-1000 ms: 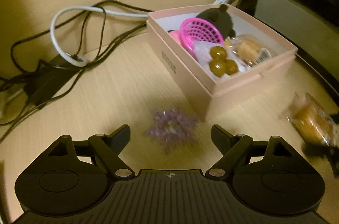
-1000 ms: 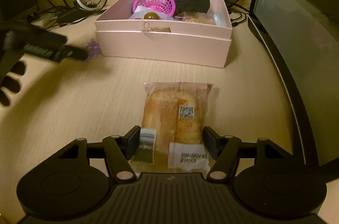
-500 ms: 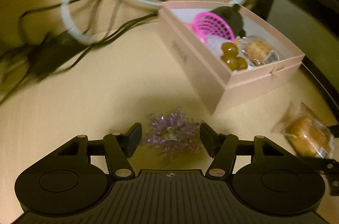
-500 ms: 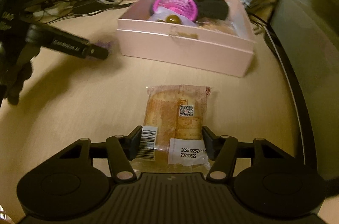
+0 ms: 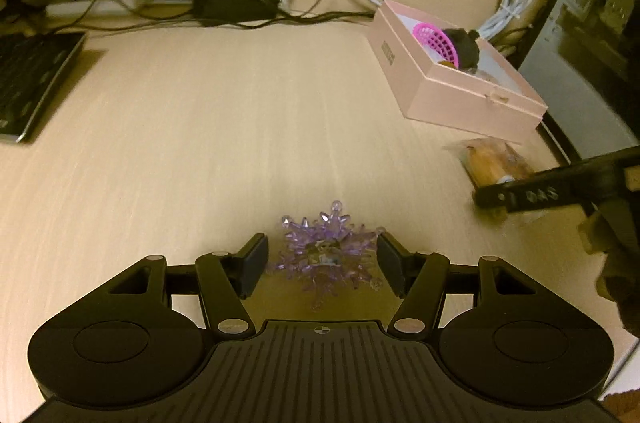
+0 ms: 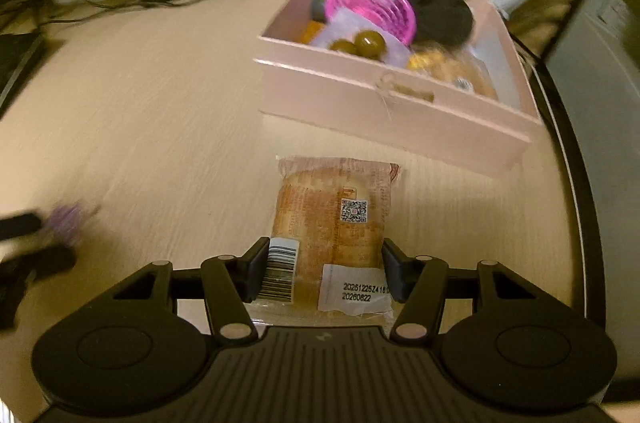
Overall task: Organize objects
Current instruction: 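Grasp the purple plastic snowflake with the left gripper, then carry the snowflake into the pink box with the left gripper and release it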
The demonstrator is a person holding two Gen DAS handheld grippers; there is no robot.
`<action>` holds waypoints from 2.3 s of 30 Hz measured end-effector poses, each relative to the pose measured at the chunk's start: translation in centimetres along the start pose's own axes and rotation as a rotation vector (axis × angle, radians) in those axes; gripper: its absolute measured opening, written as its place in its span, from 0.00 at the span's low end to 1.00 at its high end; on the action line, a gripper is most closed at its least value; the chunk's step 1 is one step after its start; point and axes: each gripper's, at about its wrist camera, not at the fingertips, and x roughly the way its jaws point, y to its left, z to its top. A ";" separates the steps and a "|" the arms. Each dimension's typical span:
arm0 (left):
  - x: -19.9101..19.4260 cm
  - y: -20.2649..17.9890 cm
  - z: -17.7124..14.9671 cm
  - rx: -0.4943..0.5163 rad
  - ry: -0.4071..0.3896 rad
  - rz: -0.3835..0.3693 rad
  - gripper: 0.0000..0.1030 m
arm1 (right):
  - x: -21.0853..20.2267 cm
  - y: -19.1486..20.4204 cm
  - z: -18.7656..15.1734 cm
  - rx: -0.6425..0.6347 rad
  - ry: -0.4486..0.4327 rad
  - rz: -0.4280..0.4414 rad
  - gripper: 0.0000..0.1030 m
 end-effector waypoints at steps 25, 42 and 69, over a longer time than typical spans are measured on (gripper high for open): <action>-1.3 -3.9 0.8 0.258 -0.026 -0.099 0.63 | -3.7 3.1 -2.0 0.095 -0.018 -0.098 0.51; -0.4 -6.0 3.1 0.317 0.078 -0.167 0.63 | -8.6 -2.1 -7.3 0.160 -0.147 -0.008 0.51; 5.7 -12.8 8.5 0.458 0.123 -0.316 0.63 | -6.9 -2.9 -7.2 0.287 -0.186 -0.128 0.51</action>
